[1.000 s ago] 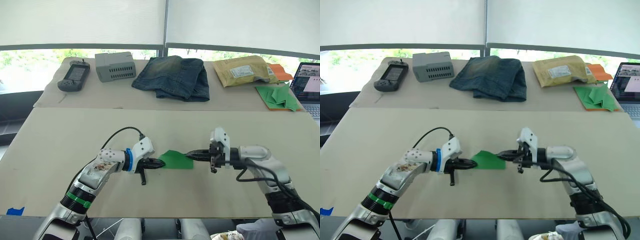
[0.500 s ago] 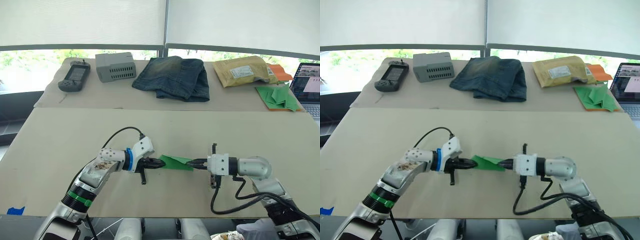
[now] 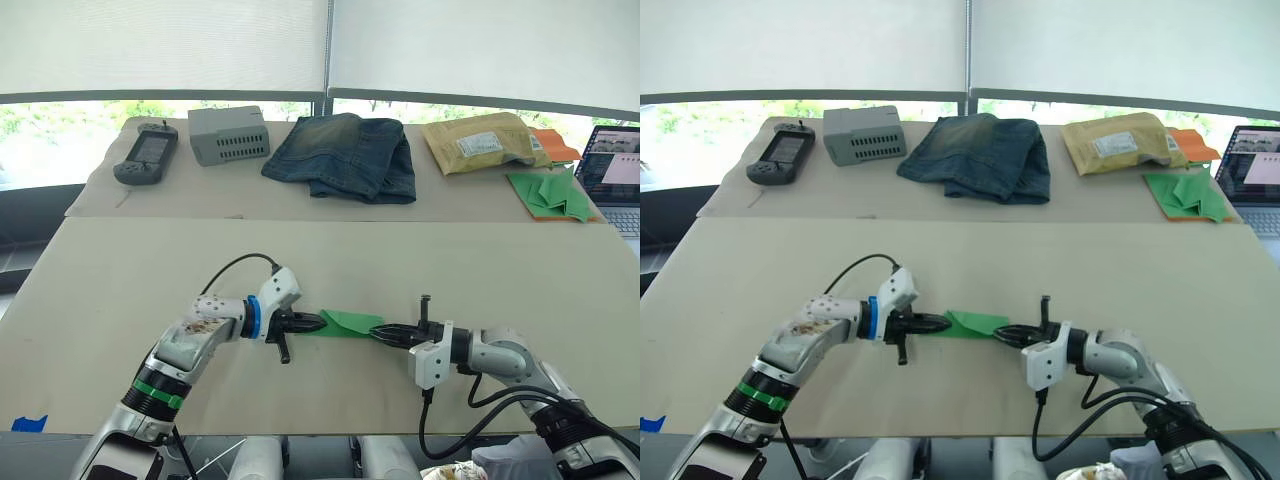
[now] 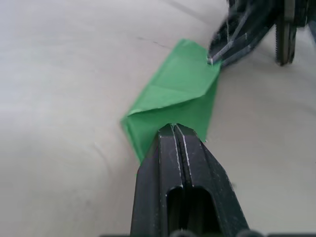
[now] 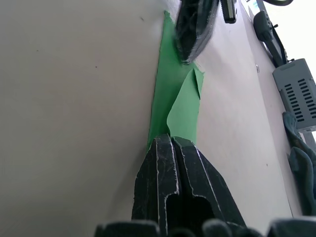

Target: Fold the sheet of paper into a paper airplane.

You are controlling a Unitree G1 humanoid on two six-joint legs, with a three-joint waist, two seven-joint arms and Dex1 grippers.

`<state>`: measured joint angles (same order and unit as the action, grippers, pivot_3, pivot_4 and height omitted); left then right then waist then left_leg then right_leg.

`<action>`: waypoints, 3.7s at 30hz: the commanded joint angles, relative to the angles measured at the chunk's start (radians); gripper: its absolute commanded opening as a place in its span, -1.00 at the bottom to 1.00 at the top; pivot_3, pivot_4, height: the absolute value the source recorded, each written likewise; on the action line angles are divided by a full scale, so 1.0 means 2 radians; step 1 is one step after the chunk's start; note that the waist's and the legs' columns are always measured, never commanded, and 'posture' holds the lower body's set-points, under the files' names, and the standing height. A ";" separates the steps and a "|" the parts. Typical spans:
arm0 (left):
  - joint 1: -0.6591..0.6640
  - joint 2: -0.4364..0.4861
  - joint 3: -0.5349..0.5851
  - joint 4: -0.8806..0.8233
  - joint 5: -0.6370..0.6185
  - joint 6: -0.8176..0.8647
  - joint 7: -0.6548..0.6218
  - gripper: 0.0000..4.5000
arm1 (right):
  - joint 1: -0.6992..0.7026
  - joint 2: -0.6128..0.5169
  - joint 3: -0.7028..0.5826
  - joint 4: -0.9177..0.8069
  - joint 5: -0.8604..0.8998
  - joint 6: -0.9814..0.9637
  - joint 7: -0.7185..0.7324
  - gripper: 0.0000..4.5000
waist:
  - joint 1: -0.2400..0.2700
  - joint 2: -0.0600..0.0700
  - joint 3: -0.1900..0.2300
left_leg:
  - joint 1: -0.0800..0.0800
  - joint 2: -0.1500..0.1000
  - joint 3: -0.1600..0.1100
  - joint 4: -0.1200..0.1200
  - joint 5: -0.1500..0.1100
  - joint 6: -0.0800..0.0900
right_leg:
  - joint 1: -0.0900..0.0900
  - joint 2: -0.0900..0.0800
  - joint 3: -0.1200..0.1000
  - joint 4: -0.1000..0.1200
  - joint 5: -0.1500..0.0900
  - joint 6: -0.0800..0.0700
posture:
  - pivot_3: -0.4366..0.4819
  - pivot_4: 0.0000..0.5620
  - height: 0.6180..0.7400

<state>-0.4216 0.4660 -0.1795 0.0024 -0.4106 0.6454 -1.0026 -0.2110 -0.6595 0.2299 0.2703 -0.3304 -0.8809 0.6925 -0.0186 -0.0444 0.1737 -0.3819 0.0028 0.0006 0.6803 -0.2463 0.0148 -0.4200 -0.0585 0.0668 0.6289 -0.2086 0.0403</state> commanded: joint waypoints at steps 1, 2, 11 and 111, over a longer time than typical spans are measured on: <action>-0.028 -0.013 0.029 -0.005 -0.032 0.013 0.002 -1.00 | 0.004 -0.005 0.015 0.022 -0.020 0.018 -0.008 -0.98 | 0.000 -0.001 -0.001 | 0.000 0.000 0.000 0.000 0.000 0.000 | 0.000 0.000 0.000 0.000 0.000 0.000 | -0.05 -0.47 0.81; -0.033 -0.020 0.025 0.000 -0.029 0.012 0.004 -1.00 | 0.004 -0.004 0.017 0.023 -0.021 0.019 -0.011 -0.98 | 0.000 -0.001 -0.001 | 0.001 0.000 0.000 0.000 0.000 0.000 | 0.001 0.000 0.000 0.000 0.000 0.000 | -0.05 -0.47 0.81; -0.041 -0.037 -0.040 0.022 0.020 -0.017 -0.002 -1.00 | 0.003 -0.010 0.026 0.020 -0.026 0.027 -0.025 -0.98 | -0.009 -0.002 -0.001 | 0.006 0.000 0.000 -0.002 0.000 0.000 | 0.006 0.000 0.000 -0.002 0.000 0.000 | -0.05 -0.47 0.81; 0.040 0.066 0.072 -0.089 -0.007 0.029 0.017 -1.00 | 0.007 0.045 -0.076 -0.431 0.334 0.665 0.026 -0.99 | -0.011 0.004 -0.002 | -0.003 0.003 -0.002 -0.001 -0.001 0.001 | -0.003 0.001 0.000 -0.001 -0.001 0.001 | -0.05 -0.47 0.81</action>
<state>-0.3256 0.5803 -0.0597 -0.1294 -0.3962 0.6984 -0.9485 -0.1885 -0.5528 0.0942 -0.5464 0.2864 0.4234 0.7036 -0.0411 -0.0371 0.1692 -0.3884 0.0082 -0.0033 0.6772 -0.2475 0.0160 -0.4259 -0.0560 0.0664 0.6259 -0.2105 0.0415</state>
